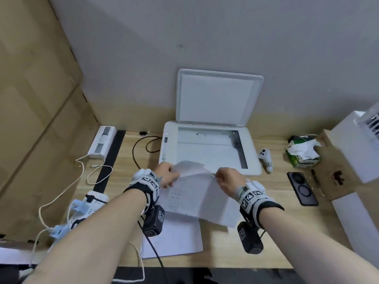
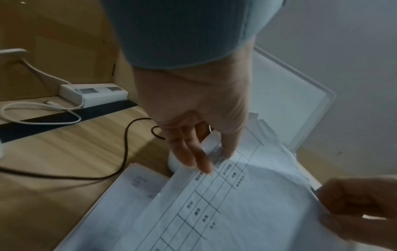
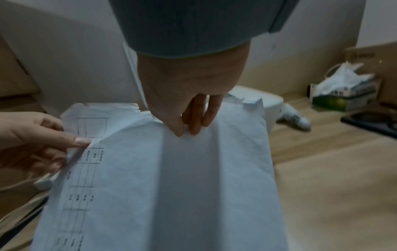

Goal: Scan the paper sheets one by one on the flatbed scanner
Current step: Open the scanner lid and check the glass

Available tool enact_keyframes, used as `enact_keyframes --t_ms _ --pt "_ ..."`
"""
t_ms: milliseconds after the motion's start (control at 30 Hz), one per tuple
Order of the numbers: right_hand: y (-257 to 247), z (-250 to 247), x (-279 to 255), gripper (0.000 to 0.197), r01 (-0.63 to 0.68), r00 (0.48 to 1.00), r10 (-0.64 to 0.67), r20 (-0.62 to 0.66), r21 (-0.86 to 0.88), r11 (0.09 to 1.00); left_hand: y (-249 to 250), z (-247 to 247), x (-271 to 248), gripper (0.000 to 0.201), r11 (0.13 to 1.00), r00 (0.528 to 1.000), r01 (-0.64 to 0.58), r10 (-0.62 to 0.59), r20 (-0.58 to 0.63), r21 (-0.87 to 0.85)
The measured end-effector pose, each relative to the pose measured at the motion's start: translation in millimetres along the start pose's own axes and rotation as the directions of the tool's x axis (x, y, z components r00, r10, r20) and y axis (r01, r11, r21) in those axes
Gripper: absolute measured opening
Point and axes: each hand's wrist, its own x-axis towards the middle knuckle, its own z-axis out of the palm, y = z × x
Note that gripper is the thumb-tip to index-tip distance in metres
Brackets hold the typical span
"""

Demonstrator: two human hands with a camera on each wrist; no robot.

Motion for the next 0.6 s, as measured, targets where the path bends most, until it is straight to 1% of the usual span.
enact_keyframes --t_ms 67,100,133,167,200,267,333,367,400,467,500,533,600 --pt "1.3 -24.4 16.6 0.015 0.024 0.998 -0.029 -0.063 -0.071 0.997 20.8 -8.2 10.6 0.019 0.999 0.999 -0.031 0.031 -0.02 -0.034" --pt "-0.5 -35.3 24.3 0.024 0.051 0.992 -0.064 -0.11 -0.114 0.992 29.3 -11.3 17.0 0.019 0.998 0.999 -0.041 0.039 -0.033 -0.055" --pt "-4.0 -42.2 29.1 0.034 0.08 0.982 -0.099 -0.158 -0.118 0.99 35.3 -13.1 20.1 0.019 0.997 0.999 -0.035 0.032 -0.041 -0.074" --pt "-6.1 -45.9 33.9 0.044 0.091 0.975 -0.106 -0.195 -0.081 0.993 40.0 -13.9 23.2 0.019 0.995 0.998 -0.027 0.022 -0.057 -0.096" --pt "-4.9 -48.3 41.9 0.052 0.079 0.972 -0.085 -0.22 -0.036 0.996 45.3 -14.6 29.7 0.019 0.994 0.997 -0.017 0.008 -0.08 -0.108" --pt "-0.3 -51.4 55.5 0.062 0.036 0.972 -0.028 -0.234 0.029 0.999 50.2 -13.2 46.2 0.02 0.991 0.992 0.016 -0.032 -0.124 -0.13" --pt "7.8 -47.9 67.6 0.066 0.007 0.98 0.006 -0.198 0.064 0.998 50.7 -11.5 61.7 0.02 0.987 0.986 0.036 -0.061 -0.157 -0.155" --pt "11.5 -43.9 71.4 0.065 0.003 0.987 0.006 -0.158 0.054 0.999 49.1 -10.7 67.3 0.02 0.984 0.984 0.047 -0.075 -0.162 -0.17" --pt "17.7 -37.9 78.1 0.061 0.0 0.994 0.003 -0.106 0.029 1.0 48.1 -7.7 74.6 0.02 0.981 0.983 0.057 -0.087 -0.162 -0.184" --pt "28.8 -25.1 88.5 0.046 0.008 1.0 -0.008 0.012 -0.043 0.999 47.5 0.1 86.7 0.017 0.979 0.979 0.071 -0.105 -0.176 -0.189" --pt "36.1 -18.1 96.3 0.042 0.018 0.999 -0.014 0.052 -0.074 0.997 48.5 4.8 94.9 0.013 0.984 0.974 0.074 -0.105 -0.198 -0.16" --pt "41.6 -12.1 100.9 0.042 0.033 0.998 -0.028 0.063 -0.093 0.995 48.6 8.5 100.0 0.012 0.993 0.967 0.057 -0.081 -0.24 -0.103" --pt "52.3 -3.5 116.9 0.049 0.067 0.997 -0.063 0.039 -0.107 0.992 44.3 16.9 117.3 0.039 1.0 0.942 -0.007 0.012 -0.336 0.016"
